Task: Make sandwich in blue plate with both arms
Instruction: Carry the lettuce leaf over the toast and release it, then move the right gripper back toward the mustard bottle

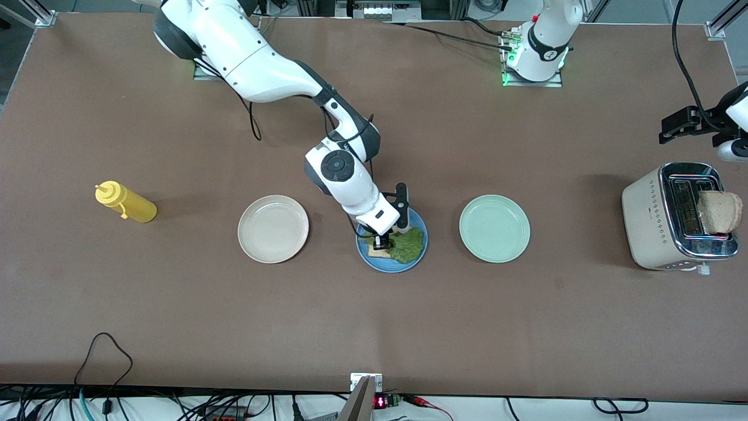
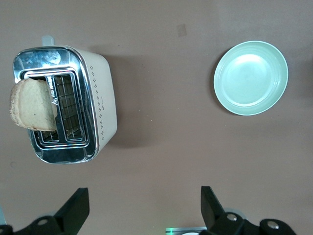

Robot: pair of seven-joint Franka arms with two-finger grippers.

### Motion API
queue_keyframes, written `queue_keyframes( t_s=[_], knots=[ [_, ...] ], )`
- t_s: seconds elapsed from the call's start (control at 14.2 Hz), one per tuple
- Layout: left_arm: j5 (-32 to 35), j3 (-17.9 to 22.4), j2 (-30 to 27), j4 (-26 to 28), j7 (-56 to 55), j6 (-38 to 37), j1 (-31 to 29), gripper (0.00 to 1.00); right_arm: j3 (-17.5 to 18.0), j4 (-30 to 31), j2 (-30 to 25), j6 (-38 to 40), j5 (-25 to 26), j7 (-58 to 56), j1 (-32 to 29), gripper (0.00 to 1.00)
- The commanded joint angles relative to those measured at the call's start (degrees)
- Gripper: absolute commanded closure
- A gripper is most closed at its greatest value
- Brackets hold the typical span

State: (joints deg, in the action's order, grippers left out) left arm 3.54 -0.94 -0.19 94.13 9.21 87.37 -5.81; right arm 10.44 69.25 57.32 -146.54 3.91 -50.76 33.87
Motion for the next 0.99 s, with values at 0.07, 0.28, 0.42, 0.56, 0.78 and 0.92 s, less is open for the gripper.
queue_keyframes(
  t_s=[0.07,0.28,0.42,0.56,0.78,0.92],
  knots=[
    [-0.02,-0.2,-0.25,-0.09,-0.6,-0.53,0.01,0.0,-0.25,-0.79,-2.56,2.22,0.14,2.33,-0.21,0.0],
    [-0.02,-0.2,-0.17,-0.09,-0.6,-0.53,0.09,0.0,-0.33,-0.52,-7.02,9.47,0.14,7.32,-1.0,0.0],
    [-0.02,-0.2,-0.17,-0.09,-0.95,-0.53,0.09,0.0,-1.21,-0.52,-12.73,19.06,0.57,14.61,-1.7,0.0],
    [-0.02,-0.2,-0.17,-0.09,-0.86,-0.53,0.09,0.0,-4.01,-0.44,-17.31,24.79,0.84,18.75,-1.88,0.0],
    [-0.02,-0.29,-0.17,-0.09,-1.03,-0.53,0.18,0.0,-9.11,-0.43,-21.63,28.76,0.75,21.32,-2.32,0.0],
    [-0.02,-0.29,-0.17,-0.09,-0.95,-0.62,0.18,0.0,-12.71,-0.43,-23.39,32.0,0.14,21.14,-3.45,0.0]
  ],
)
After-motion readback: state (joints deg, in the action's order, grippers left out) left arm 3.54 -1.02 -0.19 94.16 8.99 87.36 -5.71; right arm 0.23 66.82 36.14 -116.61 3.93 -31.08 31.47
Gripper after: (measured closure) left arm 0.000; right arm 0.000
